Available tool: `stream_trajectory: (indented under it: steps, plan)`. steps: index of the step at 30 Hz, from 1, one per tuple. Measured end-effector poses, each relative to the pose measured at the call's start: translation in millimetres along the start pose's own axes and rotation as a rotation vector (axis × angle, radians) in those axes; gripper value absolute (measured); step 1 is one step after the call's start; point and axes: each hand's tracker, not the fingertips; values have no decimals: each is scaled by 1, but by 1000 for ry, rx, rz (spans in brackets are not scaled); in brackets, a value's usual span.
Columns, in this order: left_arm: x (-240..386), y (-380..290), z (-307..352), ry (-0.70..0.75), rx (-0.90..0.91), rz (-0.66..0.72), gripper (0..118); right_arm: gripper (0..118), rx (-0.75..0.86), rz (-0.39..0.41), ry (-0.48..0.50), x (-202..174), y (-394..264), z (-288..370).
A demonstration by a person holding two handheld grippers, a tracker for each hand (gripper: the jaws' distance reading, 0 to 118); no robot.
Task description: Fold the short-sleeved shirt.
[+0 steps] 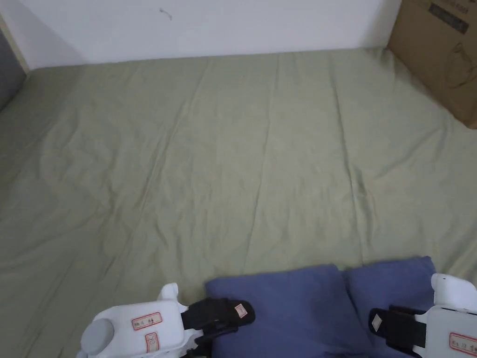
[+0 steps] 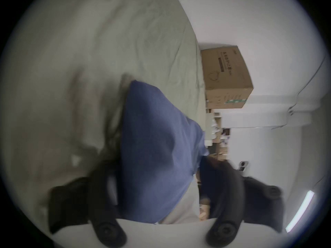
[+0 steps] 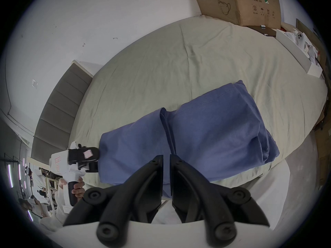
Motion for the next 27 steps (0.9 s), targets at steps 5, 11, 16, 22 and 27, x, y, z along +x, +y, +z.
stream_trajectory:
  steps: [5, 11, 16, 22, 27]
  plan:
    - [-7, 3, 7, 2, -8, -1, 13, 8, 1, 19, -23, -7, 4, 3]
    - [1, 23, 65, 94, 46, -114, 13, 8, 0, 28, -40, -23, 7, -1]
    - [-10, 38, 158, 258, 179, -111, 13, 8, -21, 45, -9, -37, 3, -7]
    - [0, 35, 224, 397, 306, -86, 13, 8, -44, 43, 3, -40, -3, -12]
    - [55, 21, 205, 447, 310, -180, 13, 8, -49, 30, 3, -37, -4, -12]
